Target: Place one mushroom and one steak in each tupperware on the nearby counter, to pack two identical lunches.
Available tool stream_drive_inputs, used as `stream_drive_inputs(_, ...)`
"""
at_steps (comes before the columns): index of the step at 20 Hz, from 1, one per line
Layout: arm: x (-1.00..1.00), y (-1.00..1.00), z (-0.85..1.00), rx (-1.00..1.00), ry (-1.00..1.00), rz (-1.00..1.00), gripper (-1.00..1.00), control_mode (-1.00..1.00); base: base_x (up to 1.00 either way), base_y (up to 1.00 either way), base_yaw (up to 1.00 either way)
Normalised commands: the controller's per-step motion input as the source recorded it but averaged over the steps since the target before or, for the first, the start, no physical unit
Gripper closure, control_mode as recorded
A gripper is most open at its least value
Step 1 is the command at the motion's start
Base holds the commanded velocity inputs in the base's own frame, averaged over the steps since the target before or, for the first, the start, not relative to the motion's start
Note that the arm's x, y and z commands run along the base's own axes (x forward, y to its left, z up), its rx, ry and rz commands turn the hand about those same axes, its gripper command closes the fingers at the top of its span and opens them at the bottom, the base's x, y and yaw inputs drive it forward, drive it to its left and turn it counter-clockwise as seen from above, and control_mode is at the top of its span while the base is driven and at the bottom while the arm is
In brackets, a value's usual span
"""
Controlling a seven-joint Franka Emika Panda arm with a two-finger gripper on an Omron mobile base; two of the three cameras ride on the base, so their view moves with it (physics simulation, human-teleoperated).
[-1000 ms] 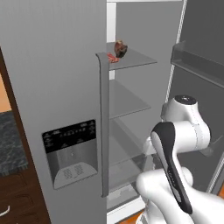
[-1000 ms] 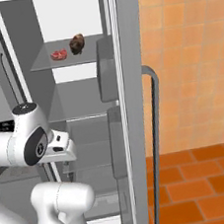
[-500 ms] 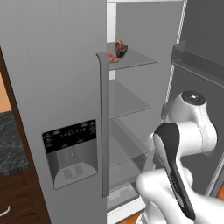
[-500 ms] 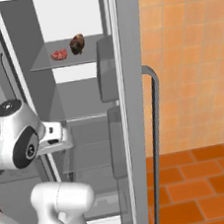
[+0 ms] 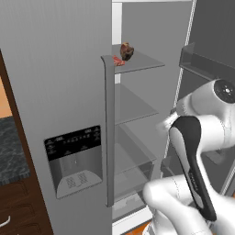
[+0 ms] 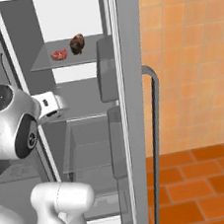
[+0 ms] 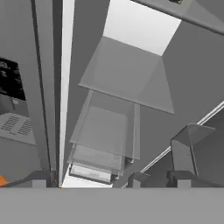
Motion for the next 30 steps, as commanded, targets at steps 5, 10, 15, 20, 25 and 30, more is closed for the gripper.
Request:
stream_drive_inputs(5,0.91,0.03,0.96,0.13,0.09,0.0,-1.0,-1.0,0.0,0.0,0.0)
stream_drive_inputs(10,1.0,0.0,0.37,0.25,0.21,-0.06,-1.0,-1.0,0.0,0.0,0.0)
stream_drive_inputs(15,0.53,0.0,0.29,0.06,0.11,-0.1,-1.0,-1.0,0.0,0.0,0.0)
stream_drive_inputs(20,0.47,0.13,0.31,0.0,-0.06,-0.02,-1.0,-1.0,0.0,0.0,0.0)
stream_drive_inputs(25,0.15,0.01,-0.09,0.02,-0.42,0.0,-1.0,-1.0,0.0,0.0,0.0)
stream_drive_inputs(30,0.61,0.16,0.06,0.1,-0.15,-0.04,-1.0,-1.0,0.0,0.0,0.0)
